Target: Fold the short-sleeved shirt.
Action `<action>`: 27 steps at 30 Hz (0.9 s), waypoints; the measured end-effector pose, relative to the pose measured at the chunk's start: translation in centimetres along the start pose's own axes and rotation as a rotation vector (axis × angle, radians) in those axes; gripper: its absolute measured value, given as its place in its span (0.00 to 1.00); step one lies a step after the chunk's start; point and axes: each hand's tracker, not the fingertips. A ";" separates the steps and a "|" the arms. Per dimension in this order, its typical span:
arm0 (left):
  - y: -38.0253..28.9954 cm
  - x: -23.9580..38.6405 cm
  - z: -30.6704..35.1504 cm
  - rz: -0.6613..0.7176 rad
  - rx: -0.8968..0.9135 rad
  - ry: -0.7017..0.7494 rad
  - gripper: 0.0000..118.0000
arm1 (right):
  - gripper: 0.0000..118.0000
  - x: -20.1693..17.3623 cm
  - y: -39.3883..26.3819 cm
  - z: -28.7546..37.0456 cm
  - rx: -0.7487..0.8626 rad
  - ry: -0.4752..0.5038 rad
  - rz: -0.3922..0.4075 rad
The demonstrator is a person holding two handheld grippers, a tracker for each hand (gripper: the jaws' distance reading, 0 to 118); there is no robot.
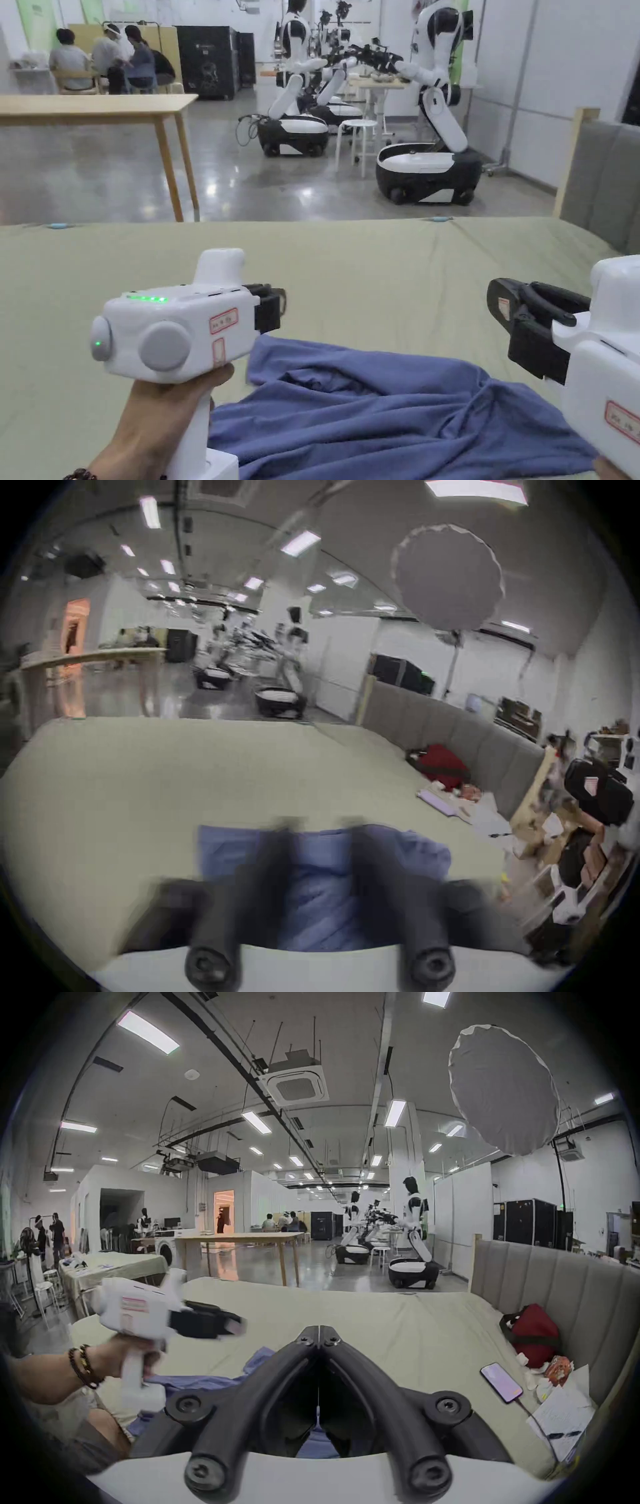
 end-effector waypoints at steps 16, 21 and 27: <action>-9.5 -14.4 4.5 -0.047 -0.462 0.342 0.96 | 0.01 -2.3 -0.9 -1.1 -0.065 0.063 0.037; -12.5 -16.4 3.9 -0.087 -0.538 0.380 0.96 | 0.01 -2.2 -1.2 -1.3 -0.082 0.054 0.035; -15.0 -15.8 2.7 -0.242 -0.599 0.363 0.57 | 0.01 -2.4 -1.3 -1.6 -0.093 0.053 0.031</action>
